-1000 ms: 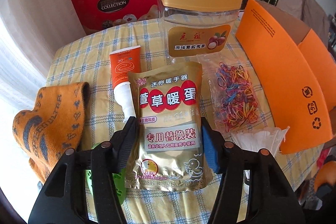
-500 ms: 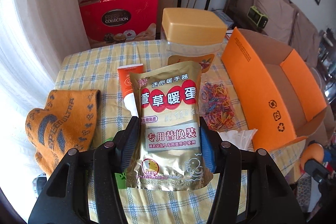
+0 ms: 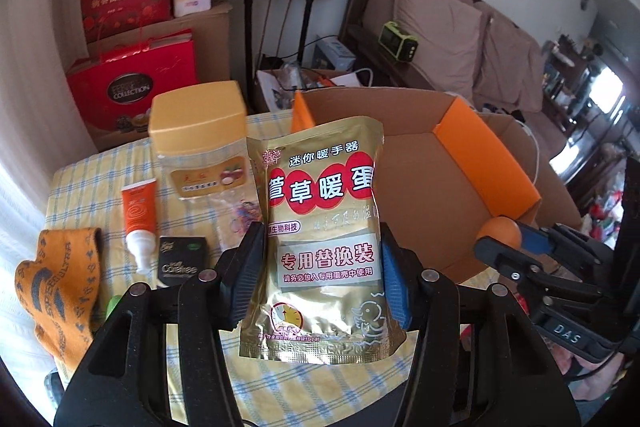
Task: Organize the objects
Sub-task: 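Lower ball and gold packet into the box and open both grippers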
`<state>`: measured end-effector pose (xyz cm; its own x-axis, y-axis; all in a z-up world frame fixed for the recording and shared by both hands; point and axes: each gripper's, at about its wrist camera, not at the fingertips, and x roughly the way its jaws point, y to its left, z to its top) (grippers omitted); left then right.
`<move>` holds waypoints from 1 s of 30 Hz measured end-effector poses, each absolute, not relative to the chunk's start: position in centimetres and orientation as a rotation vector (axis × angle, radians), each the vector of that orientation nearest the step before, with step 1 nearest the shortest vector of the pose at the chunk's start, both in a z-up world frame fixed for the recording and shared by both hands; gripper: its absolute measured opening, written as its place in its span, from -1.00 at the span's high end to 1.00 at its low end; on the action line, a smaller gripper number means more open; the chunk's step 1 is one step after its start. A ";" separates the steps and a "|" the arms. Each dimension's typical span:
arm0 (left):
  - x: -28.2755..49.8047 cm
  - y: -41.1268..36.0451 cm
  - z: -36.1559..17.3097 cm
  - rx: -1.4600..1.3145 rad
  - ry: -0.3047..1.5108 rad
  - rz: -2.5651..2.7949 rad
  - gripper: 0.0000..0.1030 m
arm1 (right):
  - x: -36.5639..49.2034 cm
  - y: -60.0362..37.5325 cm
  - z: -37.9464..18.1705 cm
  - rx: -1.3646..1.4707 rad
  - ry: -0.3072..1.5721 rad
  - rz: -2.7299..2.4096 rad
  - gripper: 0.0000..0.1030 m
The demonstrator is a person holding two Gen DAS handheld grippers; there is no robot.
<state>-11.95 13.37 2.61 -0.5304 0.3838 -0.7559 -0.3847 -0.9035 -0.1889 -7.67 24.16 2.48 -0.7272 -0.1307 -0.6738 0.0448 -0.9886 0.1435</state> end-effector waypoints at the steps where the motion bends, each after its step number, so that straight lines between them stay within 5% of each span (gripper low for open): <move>1: -12.0 14.5 2.8 -1.185 0.009 2.409 0.00 | -7.8 24.8 2.5 1.121 -0.185 -2.844 0.23; 21: -16.0 26.8 -2.2 -1.320 0.155 2.386 -0.02 | -11.6 33.1 -1.9 1.326 -0.283 -2.922 0.23; 30: -16.5 25.9 -3.6 -1.376 0.092 2.397 -0.41 | -11.6 33.4 -2.4 1.313 -0.290 -2.917 0.10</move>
